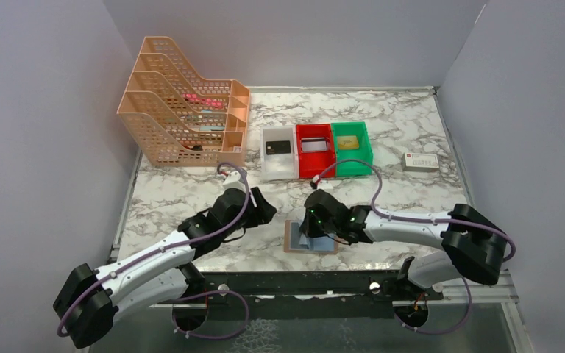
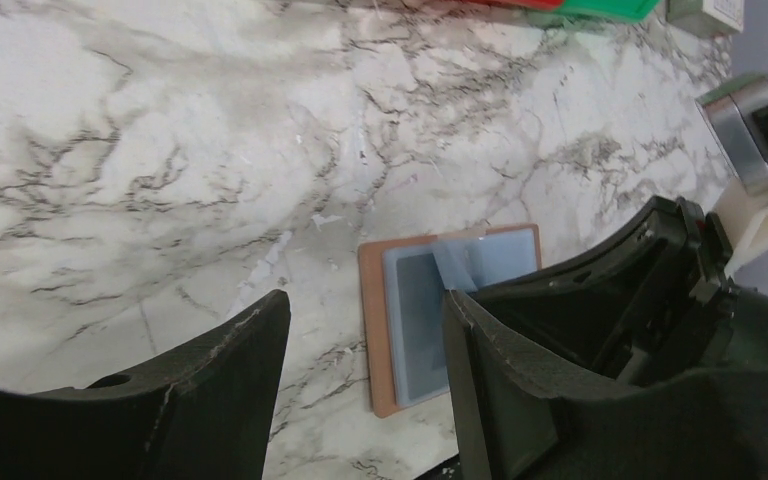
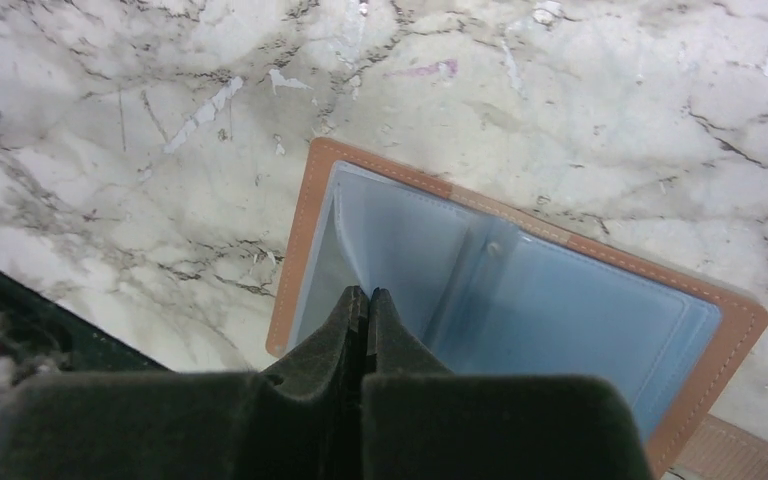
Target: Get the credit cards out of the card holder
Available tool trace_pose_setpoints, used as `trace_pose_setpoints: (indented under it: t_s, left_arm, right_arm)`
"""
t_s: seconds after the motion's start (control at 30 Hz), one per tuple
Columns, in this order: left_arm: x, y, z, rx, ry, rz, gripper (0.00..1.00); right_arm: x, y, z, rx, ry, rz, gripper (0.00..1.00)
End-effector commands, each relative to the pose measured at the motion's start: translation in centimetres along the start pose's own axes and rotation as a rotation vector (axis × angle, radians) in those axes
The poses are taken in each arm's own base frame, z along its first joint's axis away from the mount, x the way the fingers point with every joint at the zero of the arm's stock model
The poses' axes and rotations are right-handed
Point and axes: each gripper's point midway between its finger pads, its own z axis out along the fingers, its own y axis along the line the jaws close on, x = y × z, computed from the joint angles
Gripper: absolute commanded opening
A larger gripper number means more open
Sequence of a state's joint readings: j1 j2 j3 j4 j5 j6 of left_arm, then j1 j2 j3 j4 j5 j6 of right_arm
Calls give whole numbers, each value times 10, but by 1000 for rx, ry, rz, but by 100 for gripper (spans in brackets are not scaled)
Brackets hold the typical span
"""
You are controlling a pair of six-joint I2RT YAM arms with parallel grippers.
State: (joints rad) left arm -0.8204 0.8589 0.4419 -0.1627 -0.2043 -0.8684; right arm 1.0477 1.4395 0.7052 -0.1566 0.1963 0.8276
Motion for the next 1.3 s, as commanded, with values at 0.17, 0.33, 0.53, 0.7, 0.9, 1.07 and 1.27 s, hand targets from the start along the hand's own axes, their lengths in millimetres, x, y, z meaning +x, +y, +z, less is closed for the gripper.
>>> trace_pose_setpoints:
  t_s: [0.17,0.33,0.53,0.7,0.9,1.07,1.27]
  left_arm:
    - [28,-71,15,361,167,44,61]
    - [40,-89,20,450,238,55,60]
    - [38,-79,24,391,213,19,58]
    - [26,-53,20,263,130,-15,58]
    - [33,-46,18,241,156,-15,56]
    - [45,-50,19,280,209,-16,50]
    - [60,-58,25,315,299,27,43]
  right_arm:
    - [-14,14,-14,-297,-49,231,2]
    - [-14,14,-20,-405,-70,297,3]
    - [-22,28,-26,-493,-88,282,3]
    - [-24,42,-23,-545,-54,269,2]
    - [-14,34,-6,-502,-16,319,2]
    - [-8,22,3,-464,0,365,3]
    - [-14,2,4,-383,-39,376,7]
